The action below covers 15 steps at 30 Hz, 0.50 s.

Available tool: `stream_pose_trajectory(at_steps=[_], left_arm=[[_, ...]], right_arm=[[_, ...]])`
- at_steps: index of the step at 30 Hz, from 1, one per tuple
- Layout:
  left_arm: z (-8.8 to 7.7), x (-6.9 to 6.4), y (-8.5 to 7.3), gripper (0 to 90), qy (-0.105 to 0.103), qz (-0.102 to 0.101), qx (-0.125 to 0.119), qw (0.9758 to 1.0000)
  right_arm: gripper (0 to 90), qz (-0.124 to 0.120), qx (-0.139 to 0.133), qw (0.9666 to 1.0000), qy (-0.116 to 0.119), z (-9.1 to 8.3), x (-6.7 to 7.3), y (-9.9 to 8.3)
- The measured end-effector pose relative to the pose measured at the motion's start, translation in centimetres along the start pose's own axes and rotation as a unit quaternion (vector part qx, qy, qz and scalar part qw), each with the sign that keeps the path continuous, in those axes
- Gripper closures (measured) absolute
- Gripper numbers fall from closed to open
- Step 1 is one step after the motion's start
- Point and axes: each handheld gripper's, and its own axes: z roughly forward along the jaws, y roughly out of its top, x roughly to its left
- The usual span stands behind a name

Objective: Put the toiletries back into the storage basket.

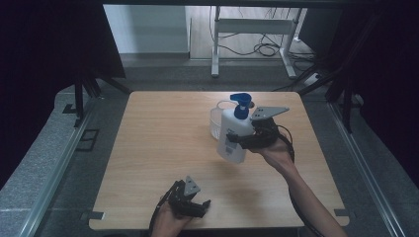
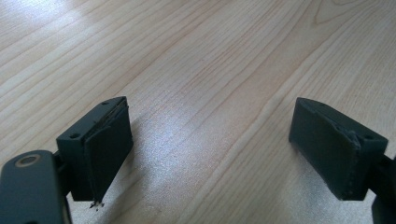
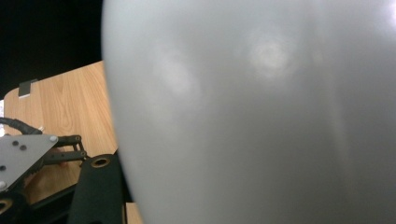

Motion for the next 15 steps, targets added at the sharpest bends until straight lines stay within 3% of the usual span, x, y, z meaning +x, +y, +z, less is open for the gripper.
stream_pose_trajectory(at_steps=[15], left_arm=[[0.0,0.0,0.0,12.7,-0.001,-0.002,-0.001,1.0000]], right_arm=[[37.1,-0.006,-0.015,0.9999,-0.003,-0.6,-1.8,2.6]])
